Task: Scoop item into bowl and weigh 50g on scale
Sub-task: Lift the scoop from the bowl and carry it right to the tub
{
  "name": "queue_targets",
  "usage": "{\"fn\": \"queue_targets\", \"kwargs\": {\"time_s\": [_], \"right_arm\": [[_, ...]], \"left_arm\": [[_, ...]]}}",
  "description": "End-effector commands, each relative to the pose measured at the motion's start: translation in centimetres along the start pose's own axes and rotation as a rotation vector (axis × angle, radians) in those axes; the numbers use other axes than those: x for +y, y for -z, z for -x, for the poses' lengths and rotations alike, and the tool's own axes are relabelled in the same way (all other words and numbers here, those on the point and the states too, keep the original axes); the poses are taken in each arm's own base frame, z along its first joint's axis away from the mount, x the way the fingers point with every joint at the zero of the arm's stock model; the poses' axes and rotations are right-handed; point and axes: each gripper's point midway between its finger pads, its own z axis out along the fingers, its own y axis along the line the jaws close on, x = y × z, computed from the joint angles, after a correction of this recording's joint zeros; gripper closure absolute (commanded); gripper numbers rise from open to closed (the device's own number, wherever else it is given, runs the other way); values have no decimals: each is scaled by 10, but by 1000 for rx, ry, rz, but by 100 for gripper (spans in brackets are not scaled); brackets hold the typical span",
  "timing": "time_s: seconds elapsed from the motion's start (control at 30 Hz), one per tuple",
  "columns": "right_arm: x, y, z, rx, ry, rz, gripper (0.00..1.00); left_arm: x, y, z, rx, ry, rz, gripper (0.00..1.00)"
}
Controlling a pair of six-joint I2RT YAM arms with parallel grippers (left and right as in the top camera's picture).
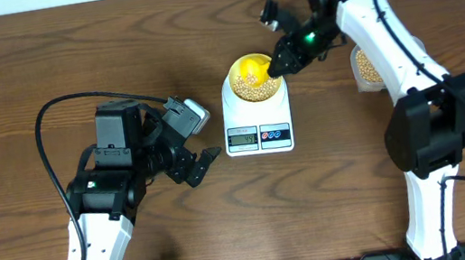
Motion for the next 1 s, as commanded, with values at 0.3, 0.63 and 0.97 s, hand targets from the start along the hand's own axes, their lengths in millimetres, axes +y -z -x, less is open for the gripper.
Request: {"fn": "queue_targets", "kwargs": {"time_s": [0.3, 0.63, 0.97], "right_arm": [[-2, 32, 7, -118, -87, 182, 99], [-1, 45, 8, -153, -100, 210, 99], [3, 60, 11, -197, -61, 230, 99]], "left_arm": [[0, 0, -1, -1, -9, -6, 2], [-1, 0, -1, -1, -8, -6, 2], [0, 0, -1, -1, -8, -6, 2]]}}
